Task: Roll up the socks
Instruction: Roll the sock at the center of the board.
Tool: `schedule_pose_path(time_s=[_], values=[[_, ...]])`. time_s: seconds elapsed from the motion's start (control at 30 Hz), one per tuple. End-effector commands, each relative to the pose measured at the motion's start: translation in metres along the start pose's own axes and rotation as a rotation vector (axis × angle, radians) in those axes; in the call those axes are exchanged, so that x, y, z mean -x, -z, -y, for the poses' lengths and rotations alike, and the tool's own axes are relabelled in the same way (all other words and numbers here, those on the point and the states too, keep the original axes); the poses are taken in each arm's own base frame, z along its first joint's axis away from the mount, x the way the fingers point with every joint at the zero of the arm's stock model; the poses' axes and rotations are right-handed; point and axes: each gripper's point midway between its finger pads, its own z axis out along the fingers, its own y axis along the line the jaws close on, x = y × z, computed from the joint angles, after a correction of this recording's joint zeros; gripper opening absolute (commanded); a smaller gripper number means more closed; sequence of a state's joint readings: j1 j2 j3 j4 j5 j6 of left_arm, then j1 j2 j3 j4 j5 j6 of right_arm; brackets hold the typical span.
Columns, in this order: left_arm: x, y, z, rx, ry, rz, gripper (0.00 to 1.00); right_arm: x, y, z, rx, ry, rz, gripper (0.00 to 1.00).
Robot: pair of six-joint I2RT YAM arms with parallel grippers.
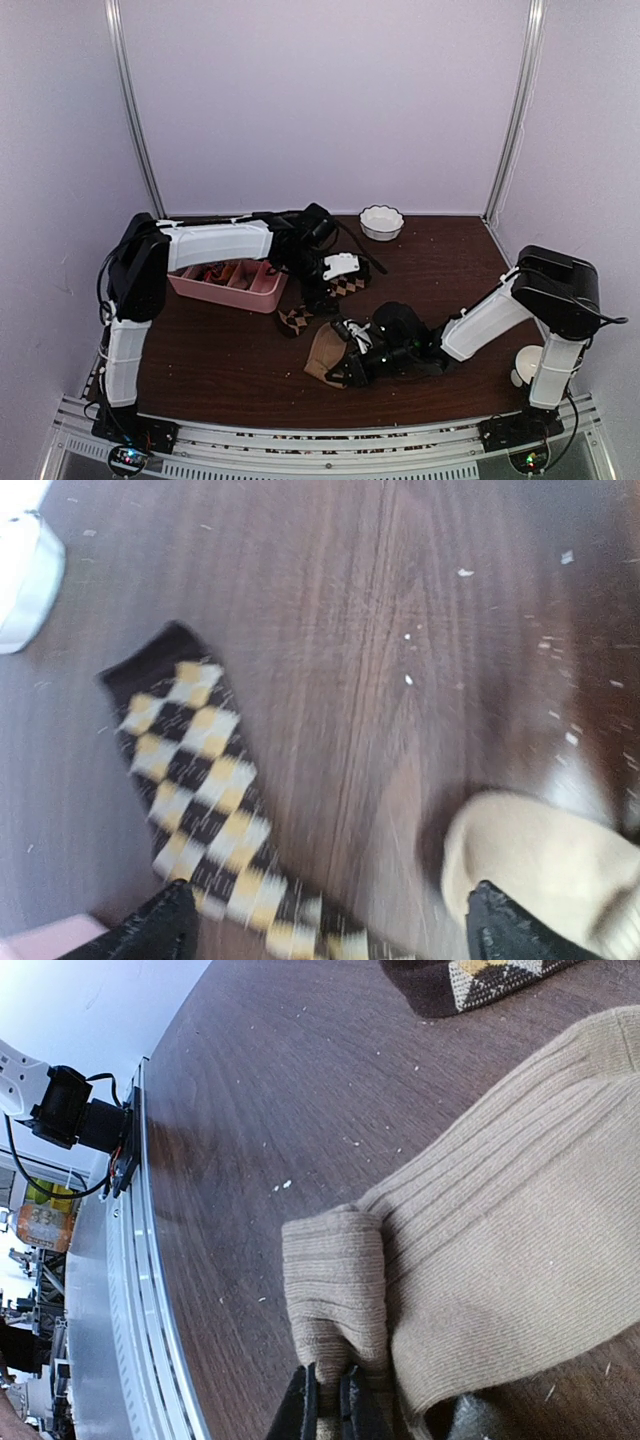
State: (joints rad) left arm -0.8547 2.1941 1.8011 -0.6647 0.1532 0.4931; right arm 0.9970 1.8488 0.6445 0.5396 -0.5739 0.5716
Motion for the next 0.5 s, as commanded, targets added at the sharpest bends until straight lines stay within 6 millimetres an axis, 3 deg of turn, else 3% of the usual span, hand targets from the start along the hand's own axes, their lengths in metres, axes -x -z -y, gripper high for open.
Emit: schedule_pose_path(time_s=[0.0,0.17,0.33,0.47], values=[[0.011,0.058,0.000,-0.016,-0.037,0.161,0.91,-0.118,0.020,0.090,-0.365,-0.307,-0.351,0.00],[-0.014,0.081,0.051,-0.139,-0.113,0.185,0.83,-0.108,0.016,0.088,-0.335,-0.363,-0.340,0.00],[-0.044,0.063,0.114,-0.232,-0.204,0.106,0.76,-0.100,0.009,0.085,-0.303,-0.407,-0.344,0.00],[-0.047,0.045,0.145,-0.242,-0.271,0.066,0.73,-0.097,0.005,0.086,-0.290,-0.430,-0.345,0.00]])
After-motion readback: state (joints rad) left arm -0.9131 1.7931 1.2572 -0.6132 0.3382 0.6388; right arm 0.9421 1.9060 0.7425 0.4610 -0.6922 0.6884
